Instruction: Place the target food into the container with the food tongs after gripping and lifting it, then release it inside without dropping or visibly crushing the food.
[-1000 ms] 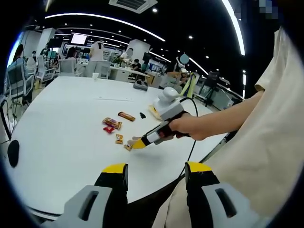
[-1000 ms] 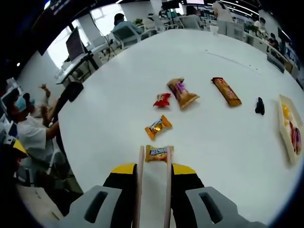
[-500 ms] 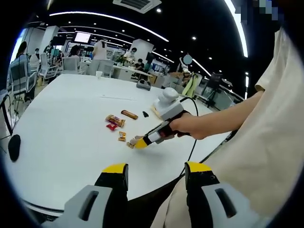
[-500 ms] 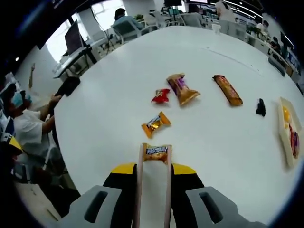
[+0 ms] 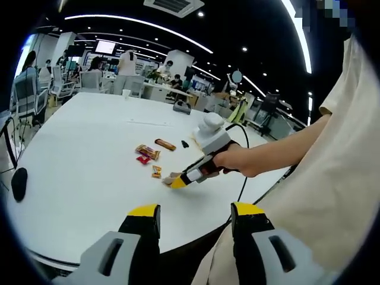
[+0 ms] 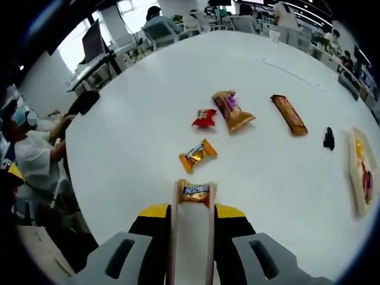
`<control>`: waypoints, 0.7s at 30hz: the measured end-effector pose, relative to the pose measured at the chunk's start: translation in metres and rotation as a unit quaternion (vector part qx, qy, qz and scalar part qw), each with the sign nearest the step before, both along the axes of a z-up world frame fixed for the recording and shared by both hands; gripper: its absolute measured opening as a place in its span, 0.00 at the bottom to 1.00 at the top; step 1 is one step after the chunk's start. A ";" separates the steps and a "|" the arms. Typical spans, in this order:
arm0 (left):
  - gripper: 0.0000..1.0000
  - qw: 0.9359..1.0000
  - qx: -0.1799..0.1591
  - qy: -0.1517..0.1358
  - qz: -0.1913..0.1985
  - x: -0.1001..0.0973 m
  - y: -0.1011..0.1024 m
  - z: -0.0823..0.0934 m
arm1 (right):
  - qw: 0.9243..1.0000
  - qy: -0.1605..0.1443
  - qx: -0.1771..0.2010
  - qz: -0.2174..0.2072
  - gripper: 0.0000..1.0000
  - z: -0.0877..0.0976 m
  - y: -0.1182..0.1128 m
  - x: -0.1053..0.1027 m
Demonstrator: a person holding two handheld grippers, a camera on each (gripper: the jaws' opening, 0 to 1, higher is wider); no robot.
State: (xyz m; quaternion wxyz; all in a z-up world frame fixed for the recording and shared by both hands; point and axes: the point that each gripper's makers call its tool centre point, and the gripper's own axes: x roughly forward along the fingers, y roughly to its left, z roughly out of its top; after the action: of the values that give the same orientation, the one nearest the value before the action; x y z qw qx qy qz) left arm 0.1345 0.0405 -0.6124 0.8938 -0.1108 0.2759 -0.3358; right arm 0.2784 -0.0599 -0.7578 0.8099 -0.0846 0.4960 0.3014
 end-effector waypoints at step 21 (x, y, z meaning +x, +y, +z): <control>0.47 1.000 -0.001 0.000 0.002 -0.002 0.000 0.000 | 1.000 -0.025 -0.001 -0.007 0.27 -0.003 -0.010 0.003</control>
State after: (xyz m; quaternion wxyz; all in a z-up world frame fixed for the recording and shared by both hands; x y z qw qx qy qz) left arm 0.1322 0.0405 -0.6119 0.8944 -0.1119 0.2750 -0.3346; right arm 0.2812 -0.0696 -0.7608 0.8237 -0.0898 0.4770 0.2931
